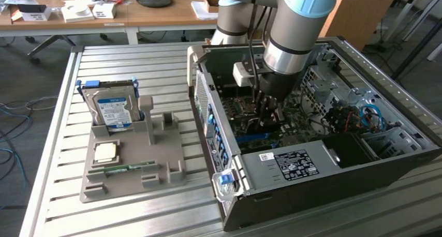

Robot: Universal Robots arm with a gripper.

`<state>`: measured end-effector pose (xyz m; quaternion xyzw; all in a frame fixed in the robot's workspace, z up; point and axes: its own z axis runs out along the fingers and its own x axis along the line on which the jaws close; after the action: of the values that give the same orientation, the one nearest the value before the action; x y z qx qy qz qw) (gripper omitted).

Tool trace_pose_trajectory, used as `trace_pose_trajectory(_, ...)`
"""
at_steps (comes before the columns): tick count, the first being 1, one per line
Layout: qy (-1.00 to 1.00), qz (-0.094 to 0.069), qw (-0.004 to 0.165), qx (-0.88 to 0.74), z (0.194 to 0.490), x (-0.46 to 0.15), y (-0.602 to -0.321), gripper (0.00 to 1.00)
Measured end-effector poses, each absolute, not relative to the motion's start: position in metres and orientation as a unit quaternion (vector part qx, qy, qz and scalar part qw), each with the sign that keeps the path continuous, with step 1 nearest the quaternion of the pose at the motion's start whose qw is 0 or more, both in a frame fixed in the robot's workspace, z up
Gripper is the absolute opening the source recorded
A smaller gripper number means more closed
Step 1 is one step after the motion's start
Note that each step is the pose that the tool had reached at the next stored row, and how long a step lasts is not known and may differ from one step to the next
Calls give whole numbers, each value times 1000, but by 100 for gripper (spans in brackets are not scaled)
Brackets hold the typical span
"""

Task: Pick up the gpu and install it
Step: 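Insert the gpu into the slot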

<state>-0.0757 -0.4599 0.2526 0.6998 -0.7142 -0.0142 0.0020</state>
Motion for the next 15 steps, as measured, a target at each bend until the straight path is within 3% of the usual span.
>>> trace_pose_trajectory(15, -714, -14, 2, 700, 253, -76, -460, 26)
